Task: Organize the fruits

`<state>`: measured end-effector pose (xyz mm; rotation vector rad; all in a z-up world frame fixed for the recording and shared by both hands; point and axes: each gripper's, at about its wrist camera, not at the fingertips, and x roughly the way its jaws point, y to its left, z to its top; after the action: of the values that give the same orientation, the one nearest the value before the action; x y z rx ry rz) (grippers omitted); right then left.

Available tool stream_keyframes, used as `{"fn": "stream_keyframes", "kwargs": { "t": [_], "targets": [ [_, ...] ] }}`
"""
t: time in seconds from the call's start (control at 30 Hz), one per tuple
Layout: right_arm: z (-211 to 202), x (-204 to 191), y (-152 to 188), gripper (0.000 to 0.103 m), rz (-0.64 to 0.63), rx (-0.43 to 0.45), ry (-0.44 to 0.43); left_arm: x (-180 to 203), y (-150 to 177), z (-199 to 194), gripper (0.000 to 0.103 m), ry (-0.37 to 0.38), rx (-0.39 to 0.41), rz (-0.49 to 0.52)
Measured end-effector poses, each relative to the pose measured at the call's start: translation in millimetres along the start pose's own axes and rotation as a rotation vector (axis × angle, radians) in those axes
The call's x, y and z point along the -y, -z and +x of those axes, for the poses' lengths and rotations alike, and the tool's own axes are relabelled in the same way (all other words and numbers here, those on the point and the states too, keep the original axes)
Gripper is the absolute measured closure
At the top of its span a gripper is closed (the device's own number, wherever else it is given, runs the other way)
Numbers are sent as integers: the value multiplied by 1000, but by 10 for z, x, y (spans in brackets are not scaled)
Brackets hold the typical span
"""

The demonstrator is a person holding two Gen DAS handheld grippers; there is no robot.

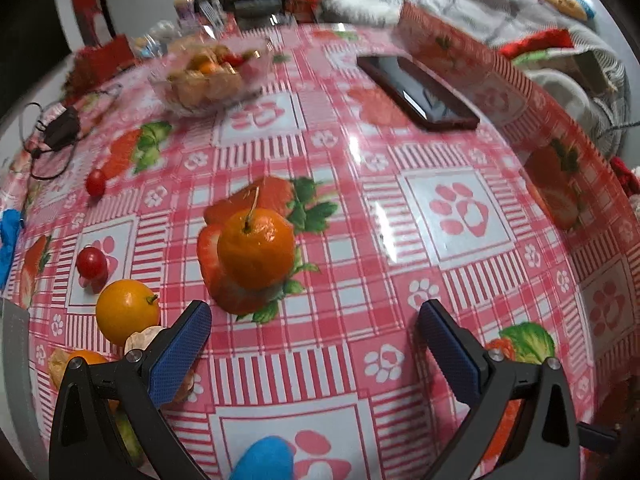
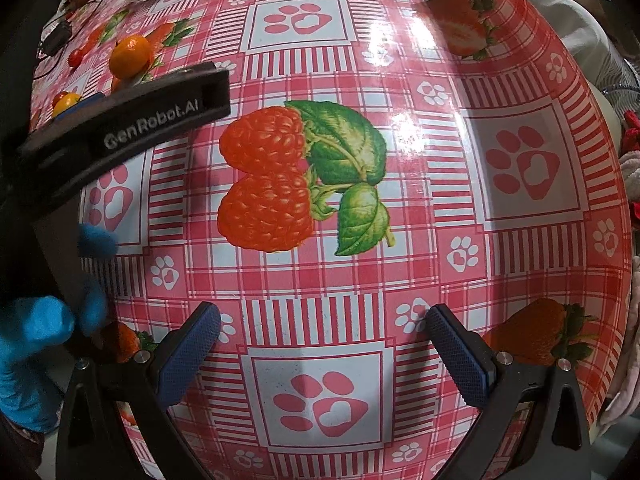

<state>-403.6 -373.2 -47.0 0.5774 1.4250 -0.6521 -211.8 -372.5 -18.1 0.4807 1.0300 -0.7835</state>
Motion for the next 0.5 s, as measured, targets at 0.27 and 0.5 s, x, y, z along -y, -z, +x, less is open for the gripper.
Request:
{"fn": "stream_keyframes", "kwargs": {
  "t": [0.27, 0.5],
  "targets": [
    [31, 1, -115, 0, 4, -28, -1, -374, 44, -749, 0, 71, -4, 43],
    [48, 20, -217, 0, 63, -60, 9, -1099, 477, -959, 0, 1, -162, -48]
  ]
}}
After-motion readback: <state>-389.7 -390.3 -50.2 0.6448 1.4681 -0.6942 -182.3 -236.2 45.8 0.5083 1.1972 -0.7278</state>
